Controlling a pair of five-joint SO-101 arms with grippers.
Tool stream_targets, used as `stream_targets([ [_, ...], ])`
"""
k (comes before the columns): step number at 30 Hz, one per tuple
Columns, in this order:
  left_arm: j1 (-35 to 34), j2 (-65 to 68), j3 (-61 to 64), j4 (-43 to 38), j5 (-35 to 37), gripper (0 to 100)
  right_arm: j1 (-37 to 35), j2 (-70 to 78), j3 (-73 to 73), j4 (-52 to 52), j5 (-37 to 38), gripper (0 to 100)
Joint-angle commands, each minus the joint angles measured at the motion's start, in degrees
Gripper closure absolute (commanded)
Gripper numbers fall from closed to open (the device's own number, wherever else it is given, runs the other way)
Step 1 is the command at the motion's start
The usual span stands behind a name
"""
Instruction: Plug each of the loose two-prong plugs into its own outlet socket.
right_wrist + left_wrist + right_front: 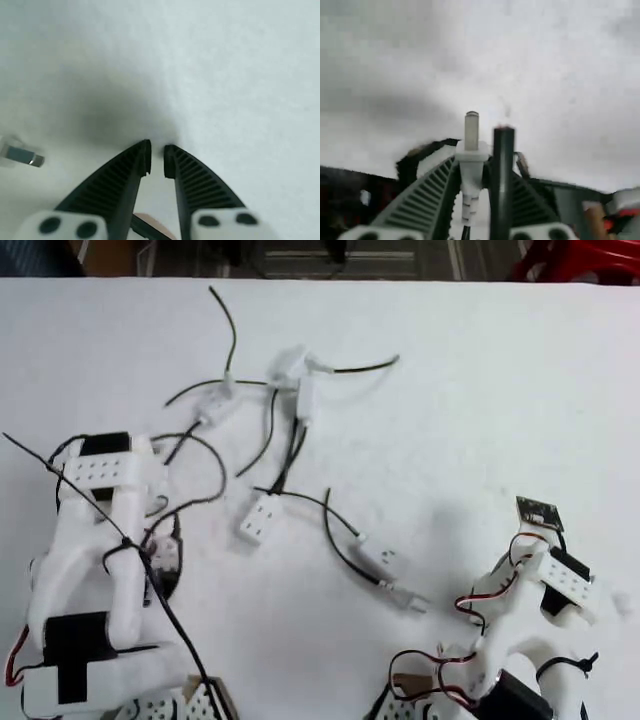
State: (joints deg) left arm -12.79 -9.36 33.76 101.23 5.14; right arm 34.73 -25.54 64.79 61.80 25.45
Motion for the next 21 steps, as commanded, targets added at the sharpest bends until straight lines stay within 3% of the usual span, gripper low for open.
stream_targets([
  [1, 0.4, -0.4, 0.9, -0.4, -32.6, 98, -0.3, 0.0, 0.3, -2.0, 0.0, 92.9],
  [3, 0.4, -0.4, 1.7, -0.5, -37.9, 98, -0.3, 0.0, 0.3, -2.0, 0.0, 92.9],
  [9, 3.2, -0.3, 8.1, -9.2, -38.3, 97, -0.3, 0.0, 0.3, -2.0, 0.0, 92.9],
  [17, 19.9, -0.3, 32.1, -47.0, -40.4, 97, -0.3, 0.0, 0.3, -2.0, 0.0, 92.9],
  [21, 30.3, -1.2, 34.6, -44.0, -48.4, 98, -0.3, 0.0, 0.3, -2.0, 0.0, 92.9],
])
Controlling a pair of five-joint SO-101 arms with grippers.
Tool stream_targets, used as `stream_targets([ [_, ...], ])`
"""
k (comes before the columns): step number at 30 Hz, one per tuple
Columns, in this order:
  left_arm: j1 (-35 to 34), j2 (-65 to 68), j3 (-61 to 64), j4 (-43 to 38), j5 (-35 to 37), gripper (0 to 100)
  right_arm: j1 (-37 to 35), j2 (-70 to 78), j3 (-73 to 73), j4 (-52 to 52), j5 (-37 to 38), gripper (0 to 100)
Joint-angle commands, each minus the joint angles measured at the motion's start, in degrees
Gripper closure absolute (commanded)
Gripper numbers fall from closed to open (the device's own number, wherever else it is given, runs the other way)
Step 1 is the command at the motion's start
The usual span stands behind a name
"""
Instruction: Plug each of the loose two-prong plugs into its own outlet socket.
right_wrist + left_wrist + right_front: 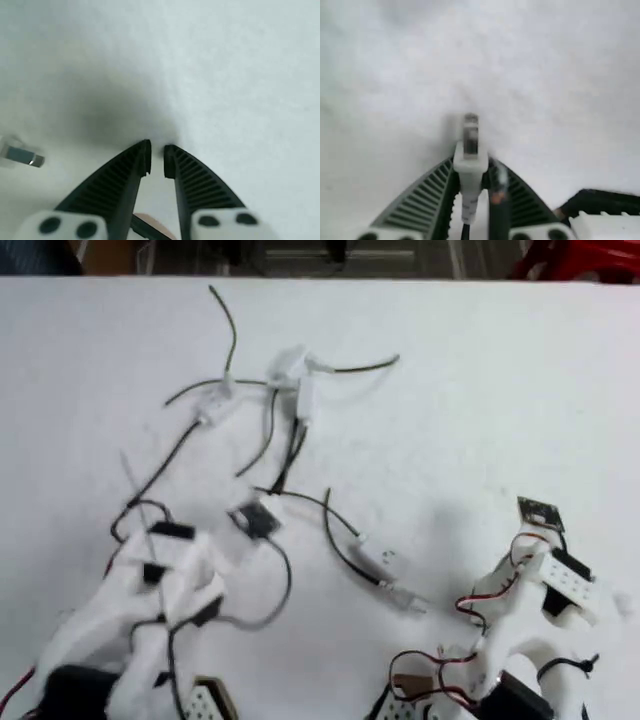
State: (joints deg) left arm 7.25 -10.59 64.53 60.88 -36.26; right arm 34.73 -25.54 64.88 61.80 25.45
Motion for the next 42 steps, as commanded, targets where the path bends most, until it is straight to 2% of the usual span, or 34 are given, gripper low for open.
stream_targets([
  [1, 11.8, -0.4, 4.7, -3.6, -8.7, 98, -0.3, 0.0, 0.2, -2.0, 0.0, 92.9],
  [17, 13.8, -0.4, 4.9, -2.9, -10.3, 98, -0.3, 0.0, 0.2, -2.0, 0.1, 92.9],
  [21, 18.1, 0.0, -1.8, -3.8, -10.5, 98, -0.3, 0.0, 0.2, -2.0, 0.1, 92.9],
  [27, 18.7, 0.0, -10.7, -3.3, -10.0, 98, -0.3, 0.0, 0.2, -2.0, 0.1, 92.9],
  [42, 17.0, -0.5, -32.4, 34.5, -10.5, 98, -0.3, 0.0, 0.2, -2.0, 0.1, 92.9],
])
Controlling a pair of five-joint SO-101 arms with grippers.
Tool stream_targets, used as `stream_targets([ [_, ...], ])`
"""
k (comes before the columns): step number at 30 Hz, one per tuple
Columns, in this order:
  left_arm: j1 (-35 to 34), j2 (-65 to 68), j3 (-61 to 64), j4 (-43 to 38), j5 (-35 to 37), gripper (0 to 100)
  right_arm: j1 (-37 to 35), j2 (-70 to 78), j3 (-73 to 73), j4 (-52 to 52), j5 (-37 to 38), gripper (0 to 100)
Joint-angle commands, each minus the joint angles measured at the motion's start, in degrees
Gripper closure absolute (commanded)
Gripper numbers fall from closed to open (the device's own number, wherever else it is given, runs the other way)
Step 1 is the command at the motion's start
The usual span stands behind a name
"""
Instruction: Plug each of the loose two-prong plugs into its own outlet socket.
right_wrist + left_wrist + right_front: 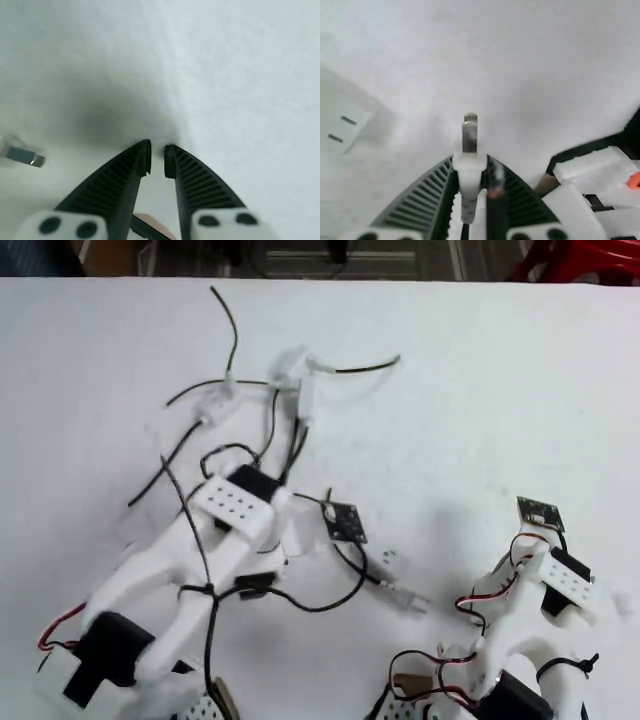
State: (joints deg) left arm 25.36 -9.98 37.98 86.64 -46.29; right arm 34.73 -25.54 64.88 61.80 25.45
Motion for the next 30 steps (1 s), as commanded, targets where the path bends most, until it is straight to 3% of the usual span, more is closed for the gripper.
stream_targets([
  [1, -1.8, -1.1, -7.3, 10.3, -0.4, 98, -0.3, 0.0, 0.2, -2.0, 0.1, 92.9],
  [6, -8.0, -1.2, -17.1, 15.2, -0.1, 98, -0.3, 0.0, 0.2, -2.0, 0.1, 92.9],
  [14, -19.8, -2.2, -37.0, 15.6, 0.2, 98, -0.3, 0.0, 0.2, -2.0, 0.1, 92.9],
  [26, -13.4, -35.1, -38.7, 15.2, 0.7, 98, -0.3, 0.0, 0.2, -2.0, 0.1, 92.9],
  [30, -13.4, -39.6, -38.7, 13.0, 12.4, 98, -0.3, 0.0, 0.2, -2.0, 0.1, 92.9],
])
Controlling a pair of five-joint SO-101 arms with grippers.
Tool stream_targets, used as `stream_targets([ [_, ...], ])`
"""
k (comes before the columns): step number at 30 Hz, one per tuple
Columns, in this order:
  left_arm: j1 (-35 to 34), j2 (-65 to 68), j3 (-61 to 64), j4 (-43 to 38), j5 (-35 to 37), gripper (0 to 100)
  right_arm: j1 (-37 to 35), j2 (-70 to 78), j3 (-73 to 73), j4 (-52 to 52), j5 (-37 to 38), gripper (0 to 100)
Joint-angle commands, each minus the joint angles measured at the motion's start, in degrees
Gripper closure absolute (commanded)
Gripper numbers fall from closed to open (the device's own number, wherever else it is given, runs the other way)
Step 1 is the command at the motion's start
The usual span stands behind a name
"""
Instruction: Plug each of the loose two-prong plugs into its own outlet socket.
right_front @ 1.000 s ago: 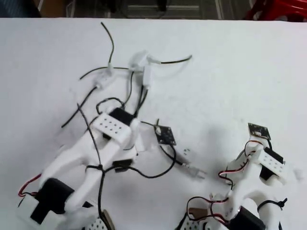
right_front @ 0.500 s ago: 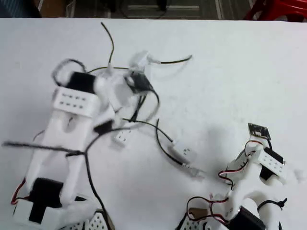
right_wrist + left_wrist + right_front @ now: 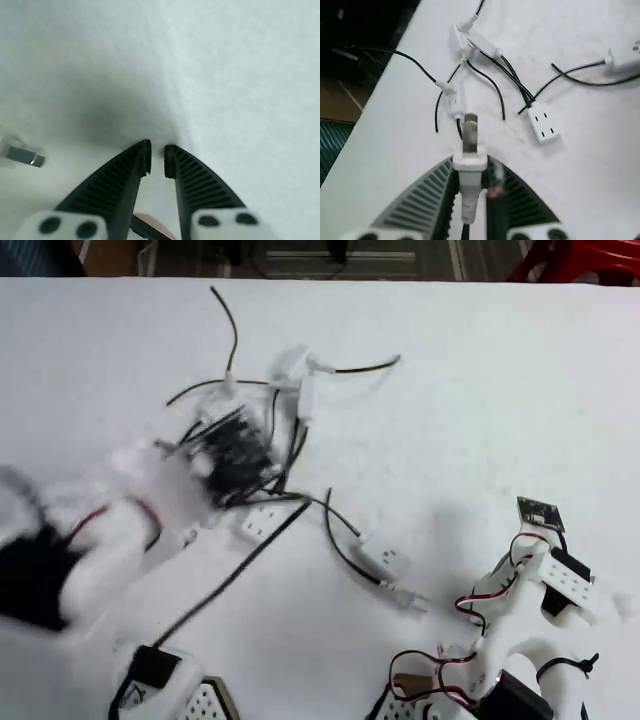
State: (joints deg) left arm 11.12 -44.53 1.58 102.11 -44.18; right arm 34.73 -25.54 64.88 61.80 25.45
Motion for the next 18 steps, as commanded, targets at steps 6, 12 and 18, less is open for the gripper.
stream_targets([
  [6, 7.8, -6.3, -2.3, -1.7, 32.3, 98, -0.3, 0.0, 0.2, -2.0, 0.1, 92.9],
  [12, 22.0, -15.1, -1.2, -1.2, 29.5, 98, -0.3, 0.0, 0.2, -2.0, 0.1, 92.9],
  [18, 28.3, -35.4, 18.3, -9.9, 27.1, 98, -0.3, 0.0, 0.2, -2.0, -0.2, 92.9],
])
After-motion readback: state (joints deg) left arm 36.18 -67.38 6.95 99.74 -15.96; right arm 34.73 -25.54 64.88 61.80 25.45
